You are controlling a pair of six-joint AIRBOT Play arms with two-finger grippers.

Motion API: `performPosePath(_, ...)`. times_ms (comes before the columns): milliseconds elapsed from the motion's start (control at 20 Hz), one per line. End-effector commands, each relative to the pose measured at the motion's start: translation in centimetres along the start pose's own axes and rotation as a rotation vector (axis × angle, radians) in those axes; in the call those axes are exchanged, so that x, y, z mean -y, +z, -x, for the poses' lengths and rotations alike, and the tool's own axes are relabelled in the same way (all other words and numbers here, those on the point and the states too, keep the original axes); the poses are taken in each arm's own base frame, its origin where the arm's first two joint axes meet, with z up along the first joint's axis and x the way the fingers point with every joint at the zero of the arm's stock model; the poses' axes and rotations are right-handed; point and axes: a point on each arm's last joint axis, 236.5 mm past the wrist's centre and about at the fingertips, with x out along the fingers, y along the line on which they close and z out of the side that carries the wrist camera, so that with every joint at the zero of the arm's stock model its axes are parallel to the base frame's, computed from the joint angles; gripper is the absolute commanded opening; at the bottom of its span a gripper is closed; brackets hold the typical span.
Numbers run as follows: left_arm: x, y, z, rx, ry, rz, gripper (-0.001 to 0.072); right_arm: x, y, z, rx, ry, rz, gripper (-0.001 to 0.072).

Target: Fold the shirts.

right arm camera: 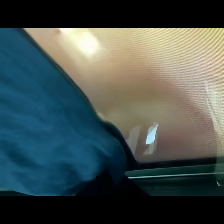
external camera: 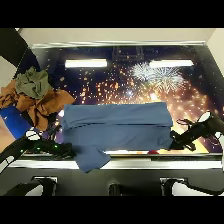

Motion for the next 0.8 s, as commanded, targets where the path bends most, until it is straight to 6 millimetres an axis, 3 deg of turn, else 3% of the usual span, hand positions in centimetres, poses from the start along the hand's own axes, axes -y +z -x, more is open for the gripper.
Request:
performPosePath(0,2.4,1.9,2.6,0.088,-0.028,-0.088,0.003,-0.6,0.5,1.3,0.052,0.013,0.008,0.0042)
performPosePath(100,4.5,3.6,6.0,0.176,-0.024,-0.129,0.003,-1.2,1.6,3.2,0.13,0.018,0.023,0.0041)
performPosePath(200,5.2,5.4,9.3,0.242,0.04,-0.139,0.0029,-1.9,3.2,5.9,0.215,0.022,0.036,0.0041)
performPosePath(400,6.6,10.6,14.4,0.422,0.11,-0.186,0.0027,-5.1,8.4,12.8,0.476,0.097,0.04,0.004)
performPosePath(500,7.0,13.6,15.3,0.471,0.109,-0.176,0.0027,-7.3,10.6,15.2,0.589,0.106,0.075,0.004)
performPosePath(550,6.9,14.9,15.3,0.473,0.109,-0.163,0.0027,-8.6,11.4,15.4,0.605,0.107,0.095,0.004)
performPosePath(750,5.9,19.4,13.9,0.426,0.115,-0.125,0.0028,-12.0,15.8,13.8,0.63,0.113,0.131,0.0041)
